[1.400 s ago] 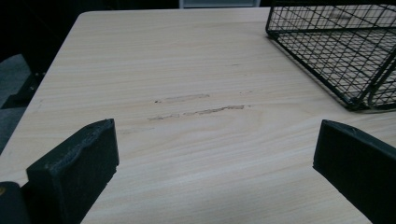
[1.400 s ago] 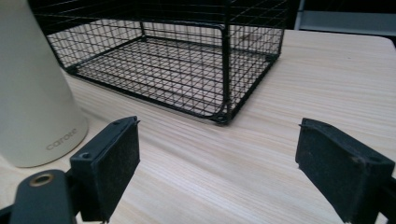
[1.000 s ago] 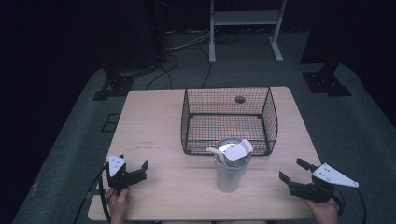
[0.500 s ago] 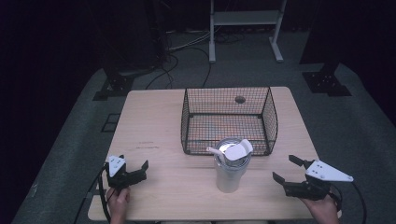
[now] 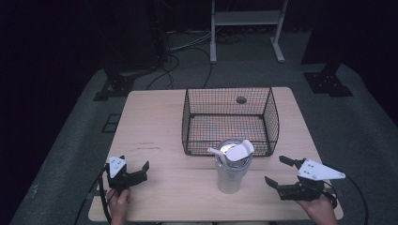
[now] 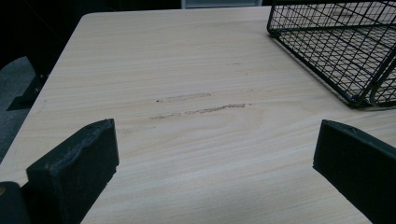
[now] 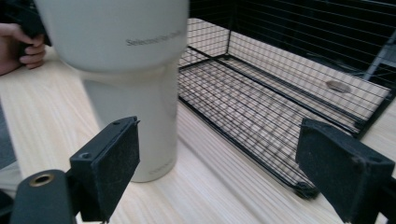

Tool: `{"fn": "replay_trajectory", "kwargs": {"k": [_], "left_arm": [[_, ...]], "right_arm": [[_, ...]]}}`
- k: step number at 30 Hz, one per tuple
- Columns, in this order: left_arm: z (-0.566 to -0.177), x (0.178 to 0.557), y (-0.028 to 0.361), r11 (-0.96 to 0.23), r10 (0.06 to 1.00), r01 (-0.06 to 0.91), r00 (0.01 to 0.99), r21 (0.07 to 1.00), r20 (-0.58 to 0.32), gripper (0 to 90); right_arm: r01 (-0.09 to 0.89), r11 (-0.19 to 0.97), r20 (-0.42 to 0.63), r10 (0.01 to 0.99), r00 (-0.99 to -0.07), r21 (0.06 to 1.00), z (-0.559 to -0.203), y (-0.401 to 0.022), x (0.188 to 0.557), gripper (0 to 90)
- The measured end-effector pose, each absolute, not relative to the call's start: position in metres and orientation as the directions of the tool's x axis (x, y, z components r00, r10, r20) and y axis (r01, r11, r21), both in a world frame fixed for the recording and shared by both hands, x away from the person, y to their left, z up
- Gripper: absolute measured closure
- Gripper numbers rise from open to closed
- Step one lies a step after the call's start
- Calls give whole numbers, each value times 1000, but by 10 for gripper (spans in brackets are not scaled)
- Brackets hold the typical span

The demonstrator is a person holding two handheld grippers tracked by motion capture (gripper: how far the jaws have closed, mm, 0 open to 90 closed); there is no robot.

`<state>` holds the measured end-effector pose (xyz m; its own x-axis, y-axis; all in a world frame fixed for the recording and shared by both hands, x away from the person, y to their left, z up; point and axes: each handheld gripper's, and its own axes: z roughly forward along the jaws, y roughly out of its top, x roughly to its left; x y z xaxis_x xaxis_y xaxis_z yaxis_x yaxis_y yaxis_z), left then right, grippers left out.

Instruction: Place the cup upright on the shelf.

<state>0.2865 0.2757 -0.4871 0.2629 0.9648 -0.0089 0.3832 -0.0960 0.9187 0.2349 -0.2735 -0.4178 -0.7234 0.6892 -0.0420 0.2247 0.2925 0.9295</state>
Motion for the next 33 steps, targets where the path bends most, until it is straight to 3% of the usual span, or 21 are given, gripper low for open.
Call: {"fn": "replay_trajectory", "kwargs": {"k": [33], "left_arm": [[-487,286,274,-103,964,383,265,918,-3,0]], "right_arm": [[213,334,-10,558,-830,918,-421,-232,236,129]]}}
